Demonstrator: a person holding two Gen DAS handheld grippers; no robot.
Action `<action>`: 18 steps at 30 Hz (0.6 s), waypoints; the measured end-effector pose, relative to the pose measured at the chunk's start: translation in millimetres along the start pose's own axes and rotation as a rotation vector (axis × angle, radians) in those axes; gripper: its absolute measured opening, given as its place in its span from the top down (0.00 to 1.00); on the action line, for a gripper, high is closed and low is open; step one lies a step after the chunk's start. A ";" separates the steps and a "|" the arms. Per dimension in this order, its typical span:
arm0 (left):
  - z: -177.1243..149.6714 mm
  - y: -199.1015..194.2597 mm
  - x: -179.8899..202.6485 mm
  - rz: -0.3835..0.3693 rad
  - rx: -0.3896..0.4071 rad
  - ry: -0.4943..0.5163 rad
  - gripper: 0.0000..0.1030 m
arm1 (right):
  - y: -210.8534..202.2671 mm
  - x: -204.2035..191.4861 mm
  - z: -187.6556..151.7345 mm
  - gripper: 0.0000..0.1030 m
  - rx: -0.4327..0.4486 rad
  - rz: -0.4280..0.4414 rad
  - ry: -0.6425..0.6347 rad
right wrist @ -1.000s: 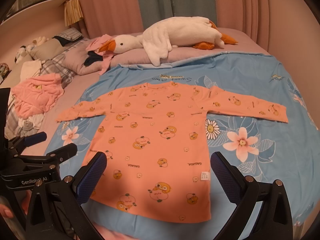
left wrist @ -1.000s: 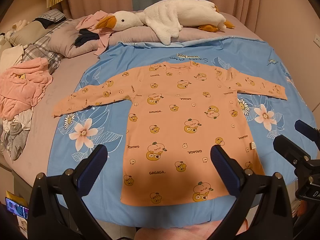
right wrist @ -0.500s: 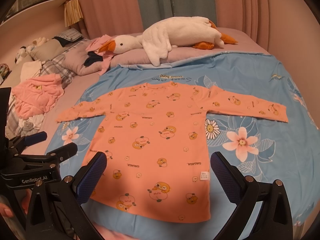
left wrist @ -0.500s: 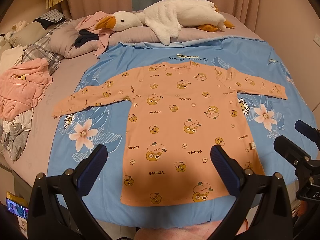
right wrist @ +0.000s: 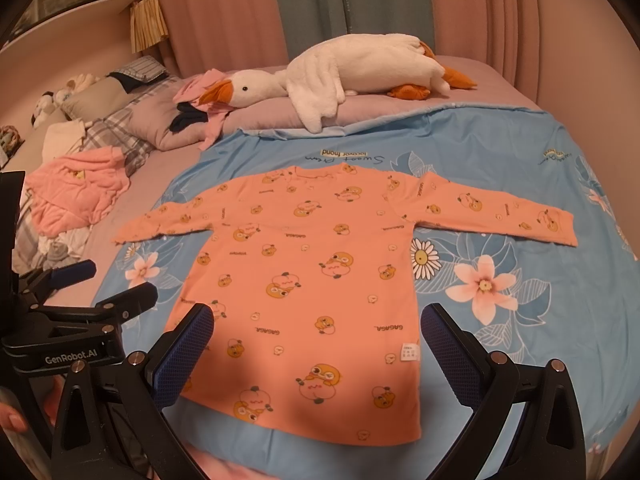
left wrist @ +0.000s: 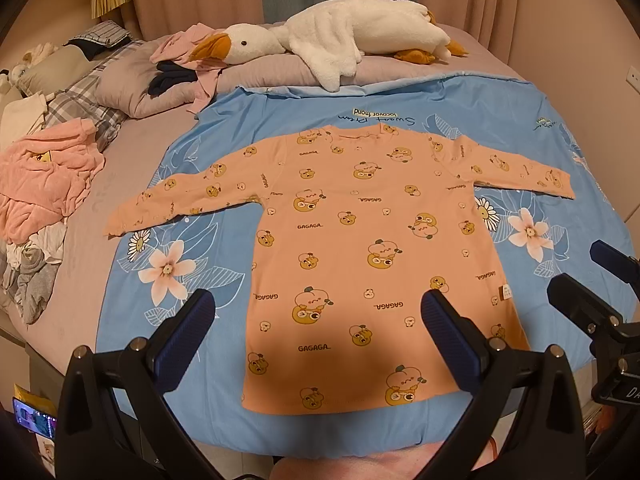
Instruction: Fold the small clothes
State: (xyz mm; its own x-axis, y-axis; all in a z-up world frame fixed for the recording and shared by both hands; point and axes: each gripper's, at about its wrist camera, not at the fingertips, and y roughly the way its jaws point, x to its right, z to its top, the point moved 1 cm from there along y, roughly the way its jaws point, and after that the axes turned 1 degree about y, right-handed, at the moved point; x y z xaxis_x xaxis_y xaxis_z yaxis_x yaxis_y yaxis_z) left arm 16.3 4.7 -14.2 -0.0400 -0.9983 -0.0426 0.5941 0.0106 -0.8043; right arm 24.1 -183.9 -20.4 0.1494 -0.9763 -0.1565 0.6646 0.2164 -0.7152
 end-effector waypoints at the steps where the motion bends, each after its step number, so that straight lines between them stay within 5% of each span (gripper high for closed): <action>1: -0.1 0.0 0.1 0.000 0.000 -0.001 0.00 | -0.6 0.5 -0.4 0.01 0.001 0.000 0.000; 18: 1.7 -1.2 0.3 0.003 0.000 0.001 0.00 | -0.5 1.3 -0.9 0.01 -0.001 0.000 0.002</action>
State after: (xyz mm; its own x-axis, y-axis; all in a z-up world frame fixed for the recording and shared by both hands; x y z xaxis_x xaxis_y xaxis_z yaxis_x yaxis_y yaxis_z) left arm 17.0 4.3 -12.2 -0.0388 -0.9982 -0.0455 0.5945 0.0136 -0.8040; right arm 23.2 -185.3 -20.8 0.1481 -0.9762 -0.1583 0.6641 0.2167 -0.7156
